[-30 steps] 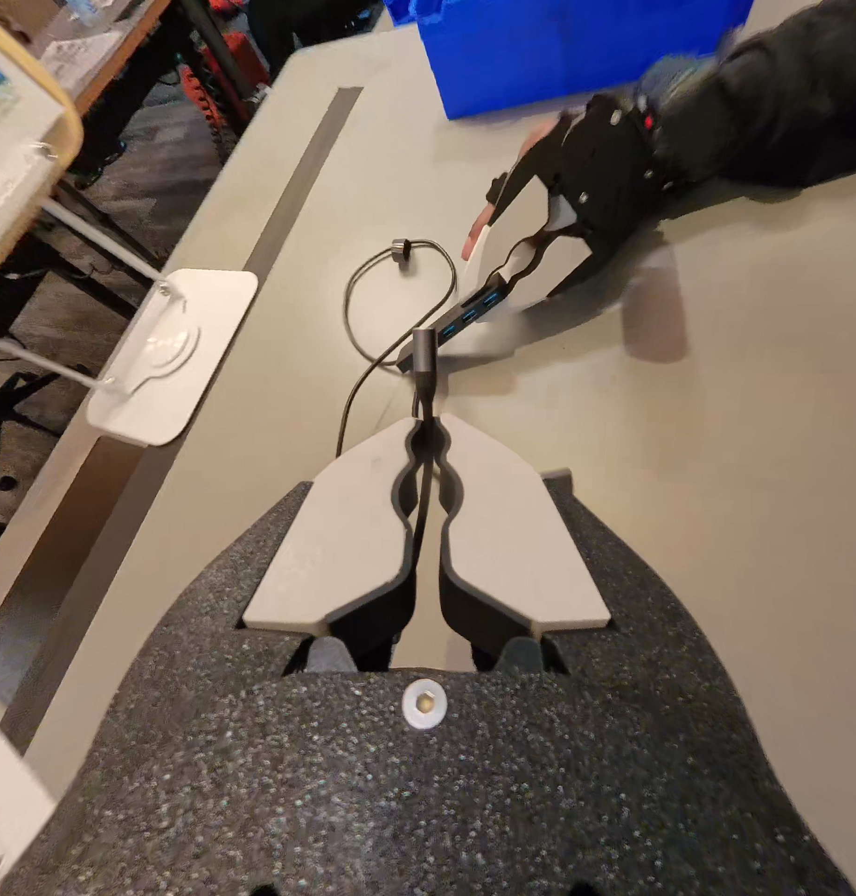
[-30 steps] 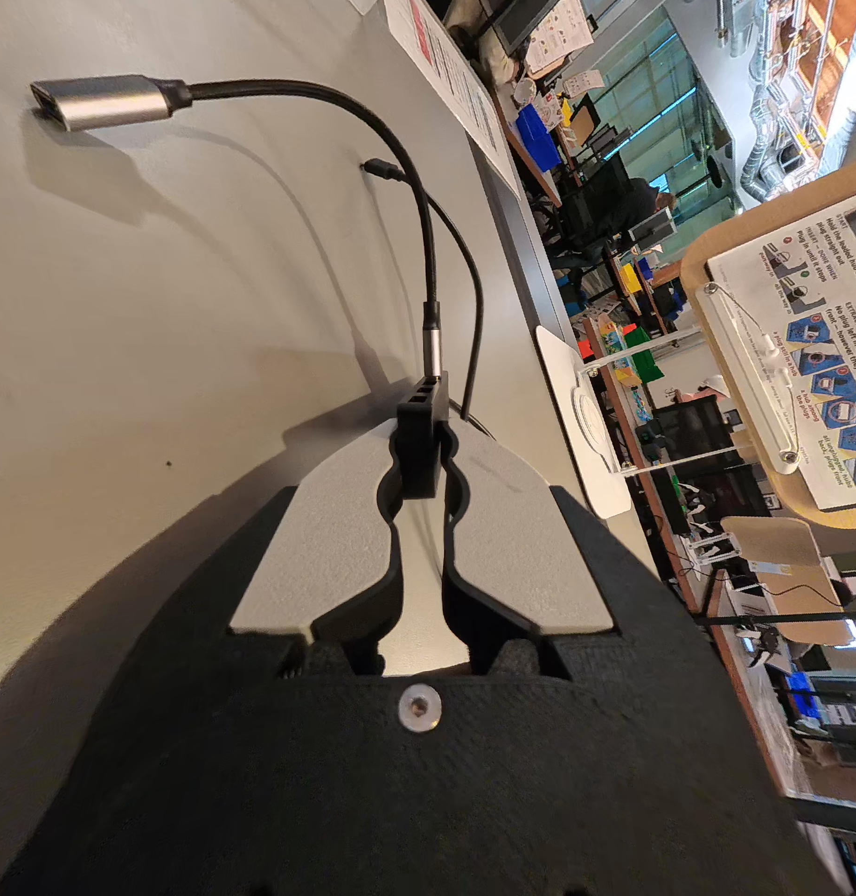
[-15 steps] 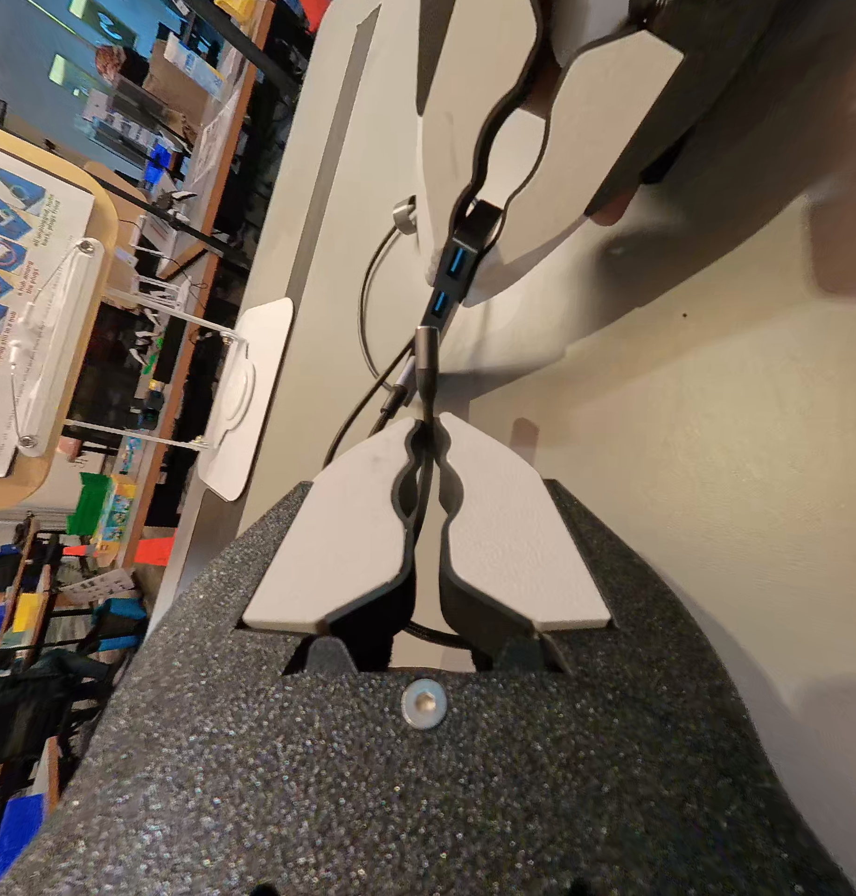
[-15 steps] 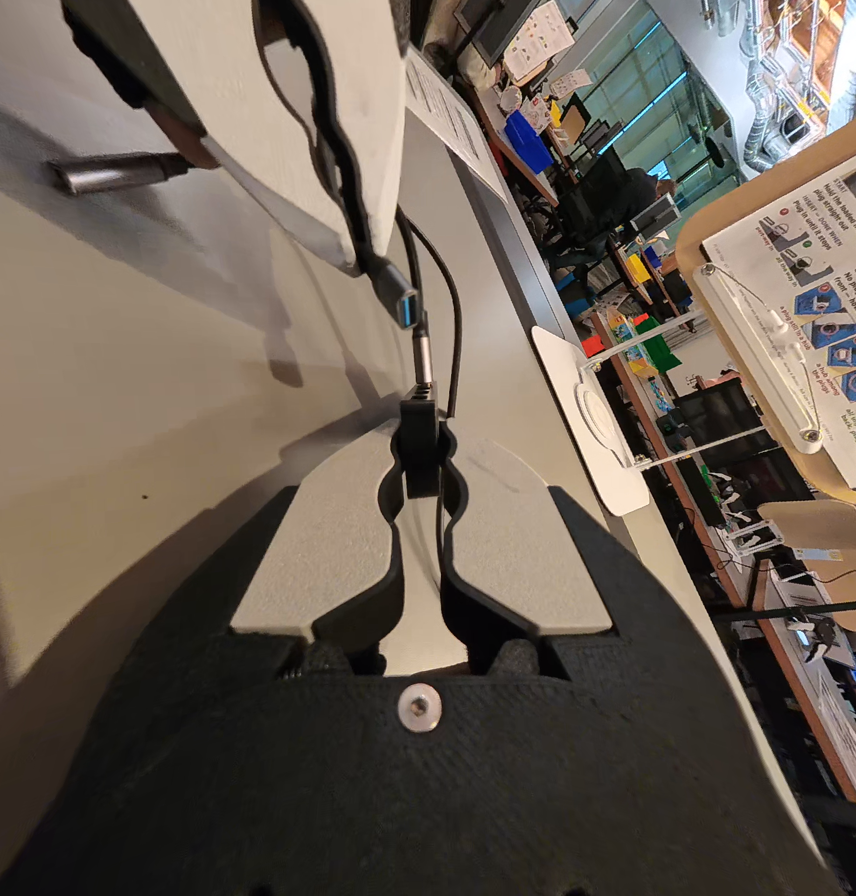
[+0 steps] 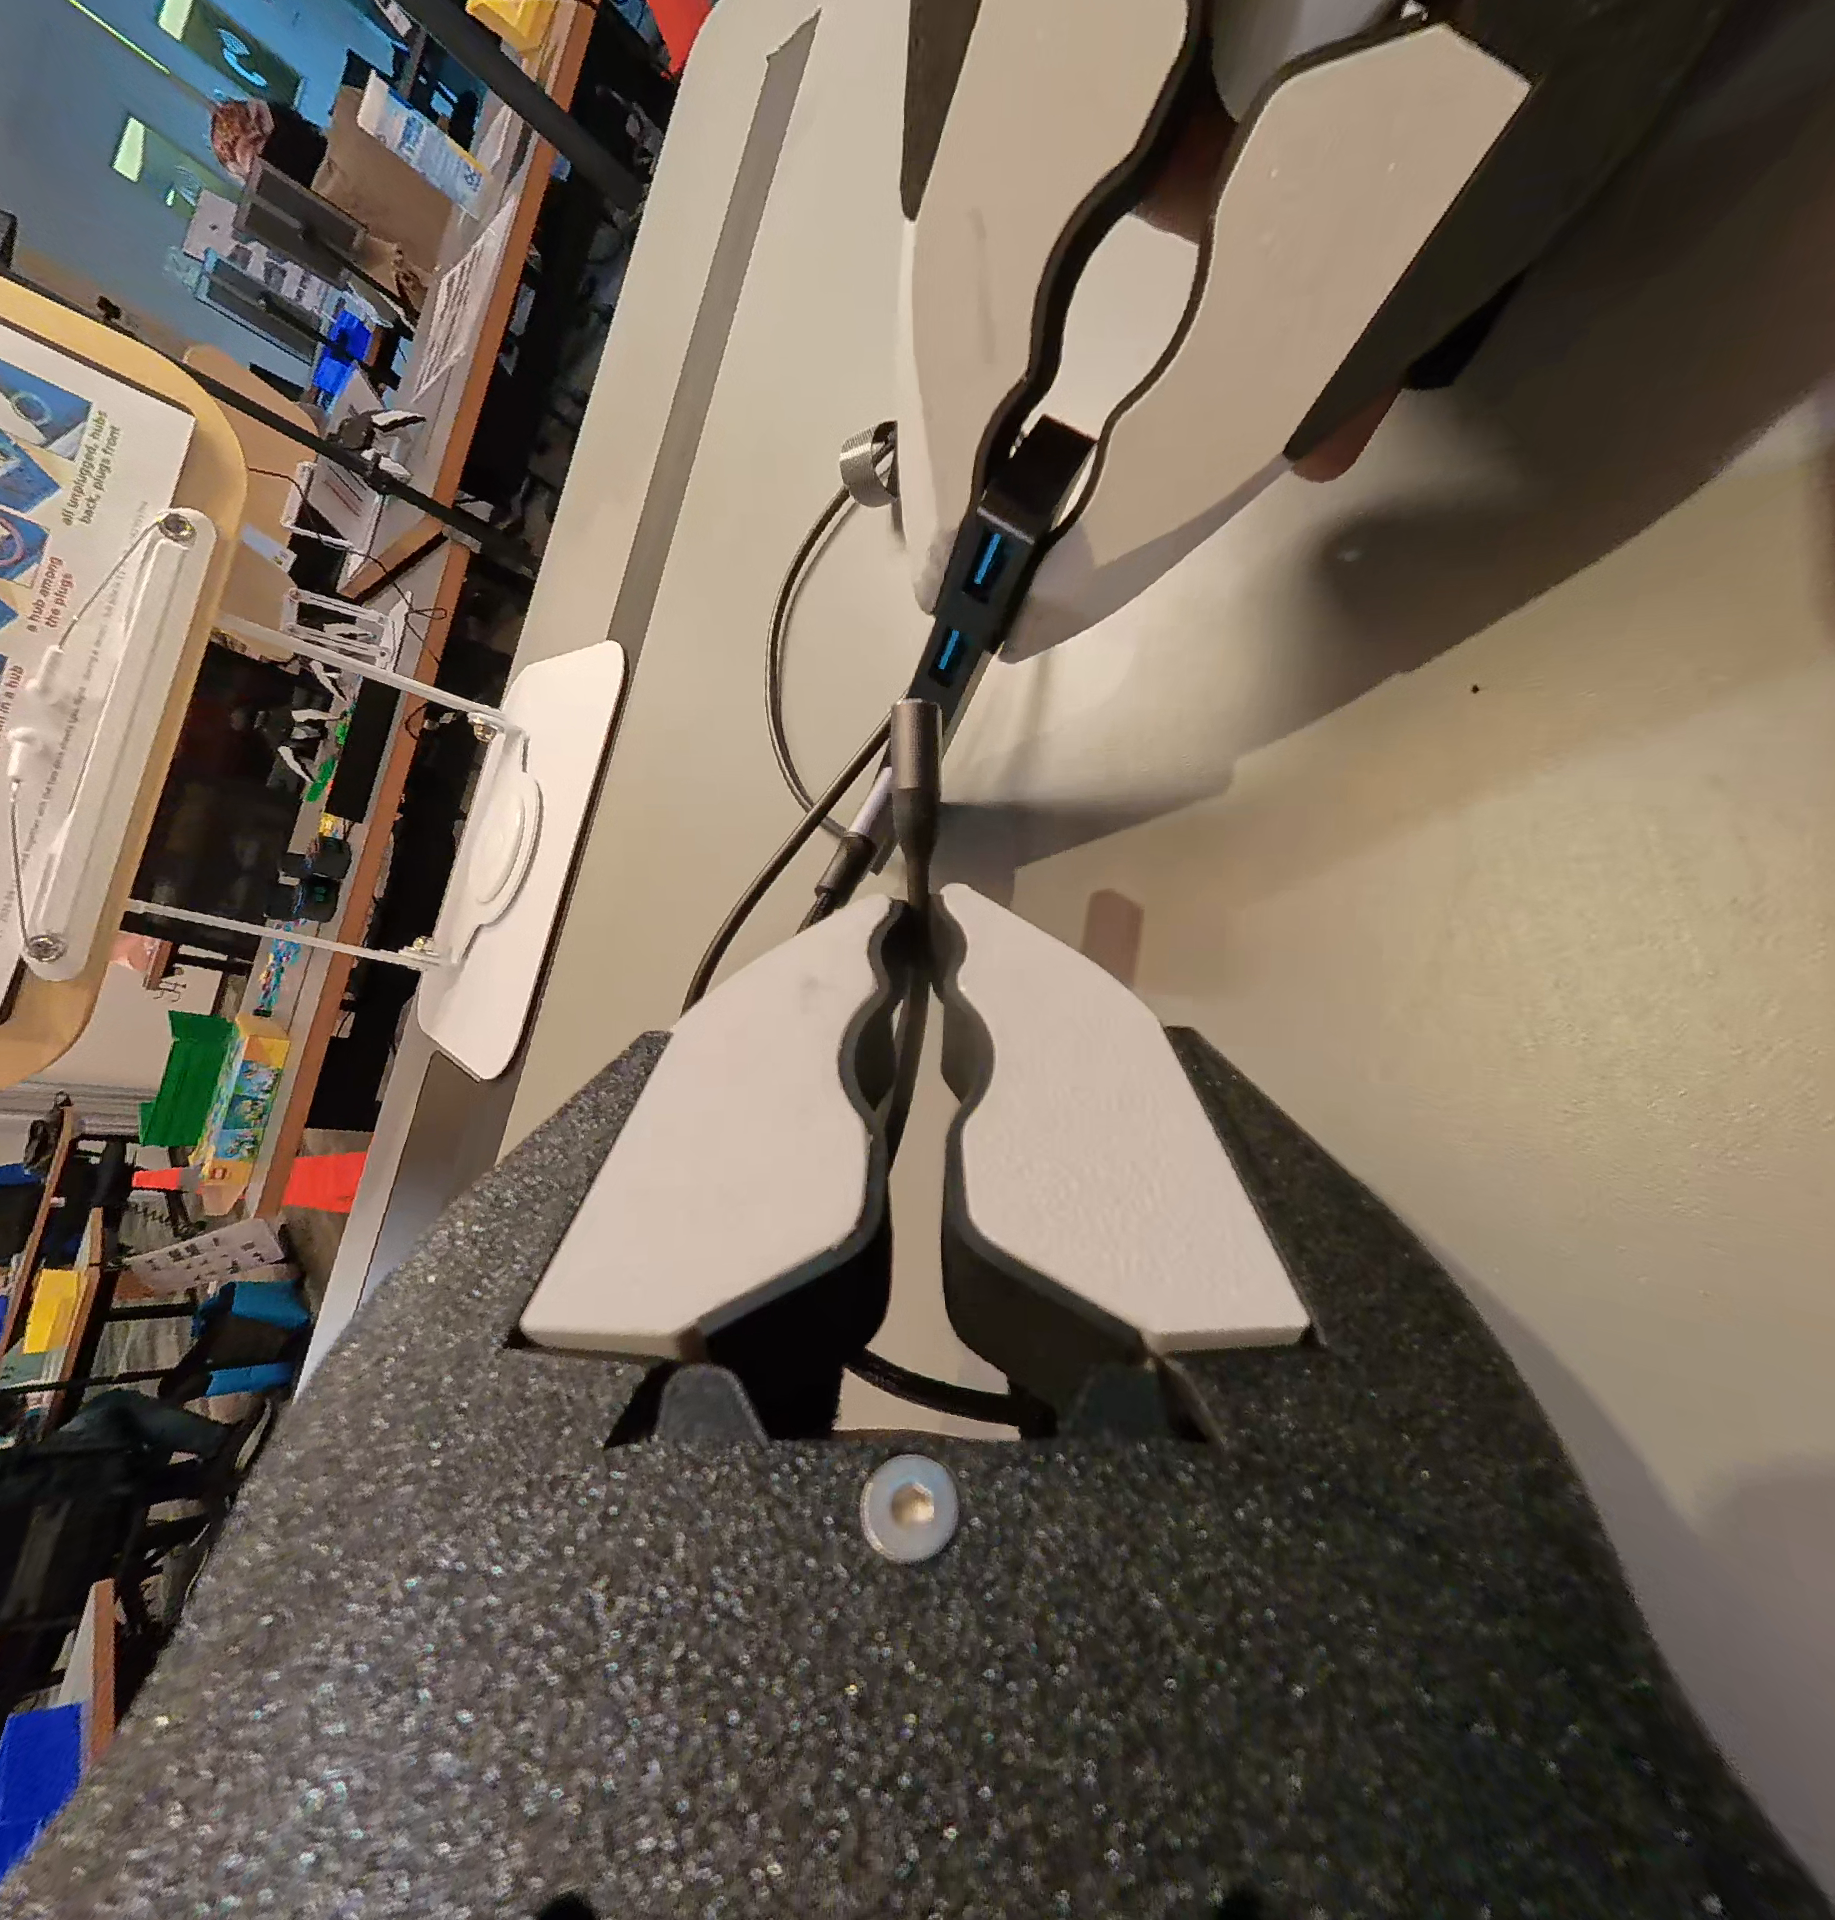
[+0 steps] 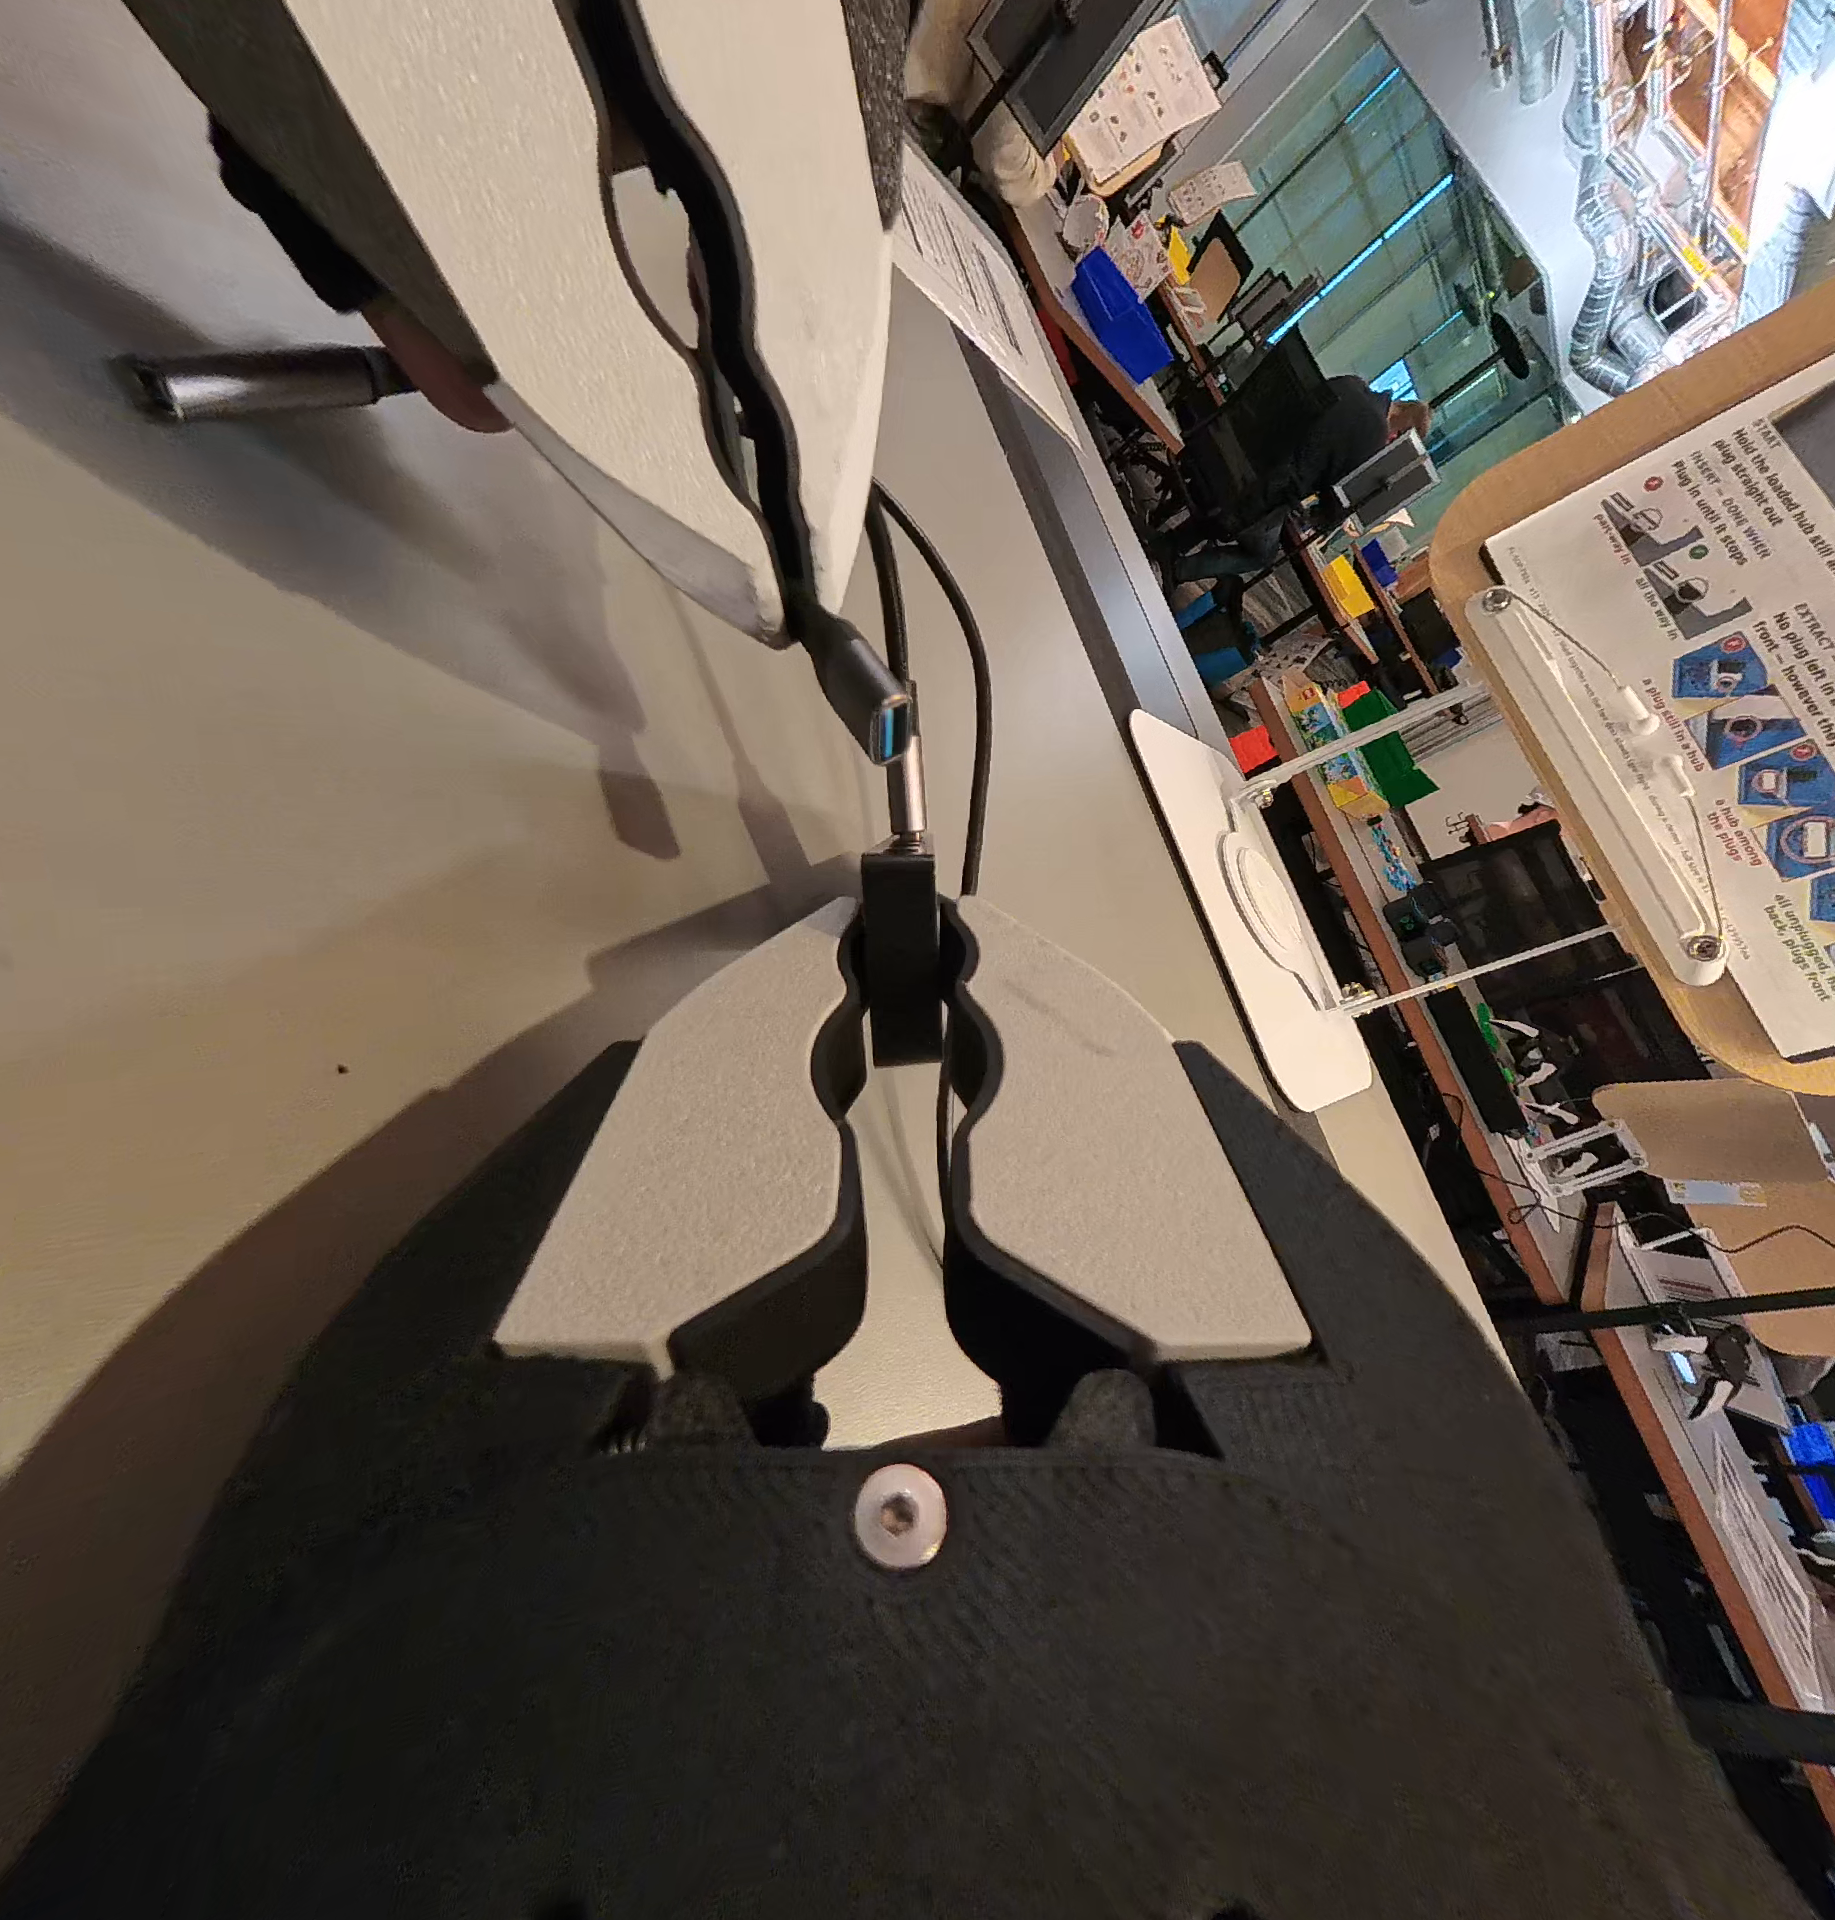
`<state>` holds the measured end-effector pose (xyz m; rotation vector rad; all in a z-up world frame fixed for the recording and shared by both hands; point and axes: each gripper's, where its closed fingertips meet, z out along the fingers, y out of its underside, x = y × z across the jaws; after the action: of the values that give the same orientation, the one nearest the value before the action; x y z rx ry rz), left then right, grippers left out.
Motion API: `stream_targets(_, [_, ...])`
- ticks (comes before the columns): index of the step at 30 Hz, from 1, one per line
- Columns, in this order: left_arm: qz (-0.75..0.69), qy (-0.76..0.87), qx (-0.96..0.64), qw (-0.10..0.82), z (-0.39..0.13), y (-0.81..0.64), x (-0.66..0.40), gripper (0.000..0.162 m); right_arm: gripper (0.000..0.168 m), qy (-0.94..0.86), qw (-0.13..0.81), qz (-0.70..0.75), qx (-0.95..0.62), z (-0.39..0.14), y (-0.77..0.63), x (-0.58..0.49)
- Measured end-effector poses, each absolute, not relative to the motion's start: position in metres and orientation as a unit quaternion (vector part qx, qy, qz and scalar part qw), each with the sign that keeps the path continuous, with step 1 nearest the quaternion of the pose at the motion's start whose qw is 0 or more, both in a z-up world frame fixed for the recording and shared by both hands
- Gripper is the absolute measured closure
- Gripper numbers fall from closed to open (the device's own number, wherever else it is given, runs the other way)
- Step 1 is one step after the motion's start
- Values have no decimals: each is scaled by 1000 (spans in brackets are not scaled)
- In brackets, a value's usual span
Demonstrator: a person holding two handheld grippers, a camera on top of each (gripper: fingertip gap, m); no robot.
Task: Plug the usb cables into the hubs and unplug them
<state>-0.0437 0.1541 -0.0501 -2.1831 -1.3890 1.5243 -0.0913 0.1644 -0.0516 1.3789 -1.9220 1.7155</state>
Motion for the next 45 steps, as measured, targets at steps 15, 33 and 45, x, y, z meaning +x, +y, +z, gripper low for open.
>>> stream_targets(15, [524,-552,-511,400,30,136,-21,160,155,-651,124,554,504,-65,168,-86])
stream_targets(33, [442,-495,-287,691,85,122,15,159,120,-680,-9,430,594,-87,219,-57])
stream_targets(45, [352,-446,-215,794,105,159,-3,160,131,-603,90,587,533,-37,198,-40])
